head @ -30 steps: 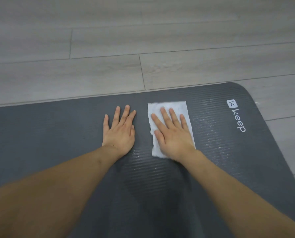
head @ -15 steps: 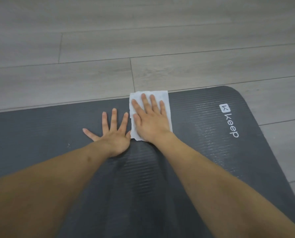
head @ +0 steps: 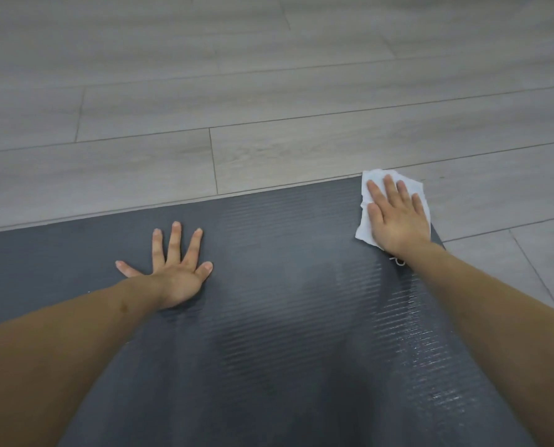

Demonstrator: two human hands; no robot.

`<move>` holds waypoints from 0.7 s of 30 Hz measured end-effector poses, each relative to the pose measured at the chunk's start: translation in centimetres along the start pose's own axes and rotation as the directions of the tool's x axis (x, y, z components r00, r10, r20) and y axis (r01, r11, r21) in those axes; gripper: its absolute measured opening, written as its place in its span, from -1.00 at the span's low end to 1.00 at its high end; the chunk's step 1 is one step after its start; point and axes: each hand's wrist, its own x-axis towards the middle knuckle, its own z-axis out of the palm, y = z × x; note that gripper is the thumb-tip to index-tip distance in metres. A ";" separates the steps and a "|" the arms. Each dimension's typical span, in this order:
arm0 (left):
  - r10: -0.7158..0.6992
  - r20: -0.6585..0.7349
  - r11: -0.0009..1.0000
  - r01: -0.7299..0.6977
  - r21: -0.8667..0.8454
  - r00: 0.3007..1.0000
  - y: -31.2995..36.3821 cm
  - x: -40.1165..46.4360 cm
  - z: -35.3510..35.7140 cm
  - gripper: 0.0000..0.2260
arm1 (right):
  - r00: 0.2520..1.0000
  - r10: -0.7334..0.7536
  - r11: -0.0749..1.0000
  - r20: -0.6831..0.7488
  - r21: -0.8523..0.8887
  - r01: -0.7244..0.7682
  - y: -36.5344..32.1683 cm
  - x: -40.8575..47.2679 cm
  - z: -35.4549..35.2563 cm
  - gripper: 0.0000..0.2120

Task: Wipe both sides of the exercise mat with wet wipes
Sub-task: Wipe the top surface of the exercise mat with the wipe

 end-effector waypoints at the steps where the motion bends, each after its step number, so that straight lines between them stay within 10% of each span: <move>1: -0.002 -0.001 1.000 0.002 0.002 1.000 0.0 0.1 0.0 -0.43 | 1.000 0.005 1.000 -0.005 0.004 -0.005 0.4 0.0 0.0 -0.46; 10: 0.023 0.000 1.000 -0.023 0.003 1.000 0.1 0.1 0.1 -0.43 | 1.000 -0.009 1.000 0.006 -0.020 0.009 -0.2 -0.2 0.1 -0.44; 21: 0.036 0.005 0.999 -0.036 -0.028 0.999 -0.4 -0.2 0.0 -0.43 | 0.850 -0.522 0.852 0.071 -0.006 0.524 -19.2 -6.5 3.7 -0.46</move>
